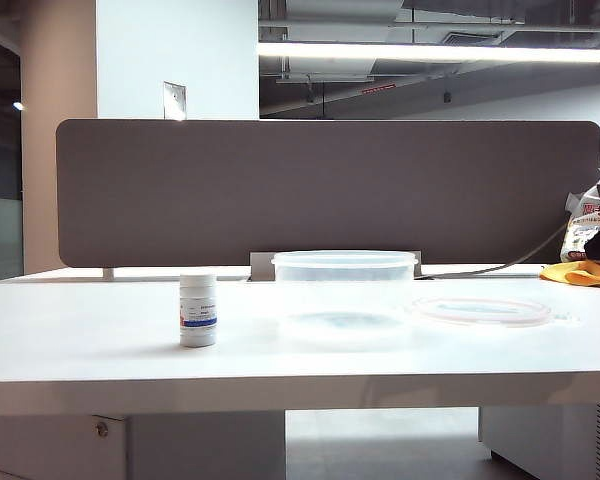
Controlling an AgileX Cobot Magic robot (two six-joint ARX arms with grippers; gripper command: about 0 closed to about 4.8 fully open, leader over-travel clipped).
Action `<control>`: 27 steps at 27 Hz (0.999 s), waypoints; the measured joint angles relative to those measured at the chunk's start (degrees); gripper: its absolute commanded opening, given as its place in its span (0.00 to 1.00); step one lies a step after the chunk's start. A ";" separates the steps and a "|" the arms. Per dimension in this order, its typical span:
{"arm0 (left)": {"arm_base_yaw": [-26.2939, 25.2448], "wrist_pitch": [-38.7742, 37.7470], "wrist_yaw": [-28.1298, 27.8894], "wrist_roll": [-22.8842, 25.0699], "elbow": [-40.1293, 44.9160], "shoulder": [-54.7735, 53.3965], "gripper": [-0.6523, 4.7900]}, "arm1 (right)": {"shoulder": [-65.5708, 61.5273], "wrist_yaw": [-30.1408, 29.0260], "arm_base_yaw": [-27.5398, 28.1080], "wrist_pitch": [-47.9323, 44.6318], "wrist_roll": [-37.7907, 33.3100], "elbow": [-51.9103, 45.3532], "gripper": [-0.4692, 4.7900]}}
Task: Remove the lid of the round box, pick up the small white medicine bottle inside, and place it on the table.
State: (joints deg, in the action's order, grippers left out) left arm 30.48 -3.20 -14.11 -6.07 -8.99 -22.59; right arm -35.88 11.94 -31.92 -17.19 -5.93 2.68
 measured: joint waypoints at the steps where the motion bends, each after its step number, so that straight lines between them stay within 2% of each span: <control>1: 0.00 0.00 0.00 0.00 0.00 0.00 0.16 | 0.00 0.00 0.00 0.00 0.00 0.00 0.13; 13: -0.55 -0.33 -0.02 0.15 0.00 0.79 0.16 | 0.00 0.00 0.00 -0.02 -0.02 0.00 0.13; 16: -6.88 -0.79 0.17 3.87 0.20 2.84 0.16 | 0.00 -0.02 -0.02 0.00 0.00 0.00 0.13; 17: -13.11 -0.20 2.25 3.13 0.17 4.22 0.16 | 0.00 -0.02 -0.02 0.00 0.00 0.02 0.13; 21: -21.86 0.04 4.87 2.78 0.22 5.75 0.16 | 0.00 -0.20 -0.09 0.00 0.00 0.00 0.13; 23: -27.93 1.16 6.19 2.67 0.57 6.99 0.16 | 0.00 -0.15 -0.09 -0.02 0.00 0.00 0.13; 27: -32.26 5.97 7.93 2.75 5.49 11.72 0.16 | 0.00 -0.15 -0.09 0.00 0.00 0.00 0.13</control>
State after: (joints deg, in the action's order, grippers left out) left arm -1.78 2.76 -6.17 -3.31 -3.51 -10.87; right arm -35.88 11.79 -32.01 -17.19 -5.93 2.68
